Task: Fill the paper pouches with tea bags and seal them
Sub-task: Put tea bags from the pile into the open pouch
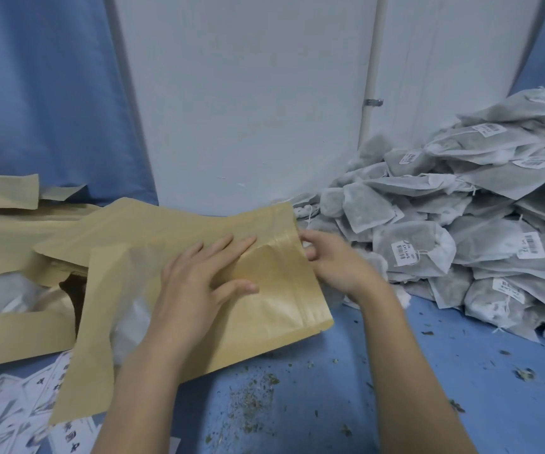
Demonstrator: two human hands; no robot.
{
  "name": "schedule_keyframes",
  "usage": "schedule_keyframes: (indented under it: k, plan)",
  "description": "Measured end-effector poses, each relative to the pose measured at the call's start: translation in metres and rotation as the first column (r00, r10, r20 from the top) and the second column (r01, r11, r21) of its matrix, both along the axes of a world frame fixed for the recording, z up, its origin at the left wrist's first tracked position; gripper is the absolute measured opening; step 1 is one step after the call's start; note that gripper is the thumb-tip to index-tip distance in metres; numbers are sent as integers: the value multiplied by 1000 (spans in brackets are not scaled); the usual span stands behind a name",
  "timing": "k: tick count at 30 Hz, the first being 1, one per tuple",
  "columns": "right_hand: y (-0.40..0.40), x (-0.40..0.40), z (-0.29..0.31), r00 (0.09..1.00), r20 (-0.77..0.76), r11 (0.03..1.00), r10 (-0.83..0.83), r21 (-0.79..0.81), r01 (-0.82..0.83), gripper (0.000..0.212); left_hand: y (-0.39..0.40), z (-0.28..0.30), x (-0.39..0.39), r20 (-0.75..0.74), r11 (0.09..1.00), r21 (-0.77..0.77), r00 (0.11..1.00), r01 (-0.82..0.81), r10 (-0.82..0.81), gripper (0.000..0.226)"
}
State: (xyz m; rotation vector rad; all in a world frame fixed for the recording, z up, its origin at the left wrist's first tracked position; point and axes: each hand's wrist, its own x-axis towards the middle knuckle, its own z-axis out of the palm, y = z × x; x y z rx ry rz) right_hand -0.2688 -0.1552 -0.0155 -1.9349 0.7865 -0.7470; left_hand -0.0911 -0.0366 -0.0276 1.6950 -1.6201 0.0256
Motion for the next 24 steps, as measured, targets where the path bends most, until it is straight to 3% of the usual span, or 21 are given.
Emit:
schedule_keyframes:
  k: [5,6,7,11,12,14,16,17,19,22,24]
  plan:
    - [0,13,-24,982,-169,985,-85,-160,57,24,0,1,-3,15,999,27,999,44,-45,62]
    - [1,13,-19,983,-170,993,-72,-104,55,27,0,0,-2,19,999,30,999,39,-40,62]
    - [-3,15,-17,991,-112,998,-68,-5,68,31,-1,-1,-2,29,999,28,999,28,-29,63]
    - [-6,-24,-6,994,20,994,-105,-27,106,6,-3,-1,-1,47,1000,11,999,-19,19,65]
    - [-10,-36,-2,989,-29,989,-145,-26,144,18,-3,-2,-1,51,1000,11,998,-26,25,65]
    - [-15,-60,0,941,-281,978,-188,33,205,38,-3,-2,0,62,999,17,998,-32,31,66]
    - [-14,-75,-1,816,-567,965,-112,135,227,58,-3,-2,-1,66,999,24,997,-32,31,67]
    - [-15,-79,-4,762,-641,958,-94,149,243,67,-3,-2,-1,63,999,27,998,-31,29,67]
    - [-20,-79,-11,724,-666,949,-179,78,306,78,-3,-2,-1,47,999,24,999,-28,27,68]
    - [-27,-74,-21,639,-649,892,-414,-151,425,84,-2,-2,-1,35,999,24,999,-29,28,68]
    - [-30,-72,-27,618,-646,879,-448,-192,437,84,-2,-2,0,39,999,27,999,-33,32,68]
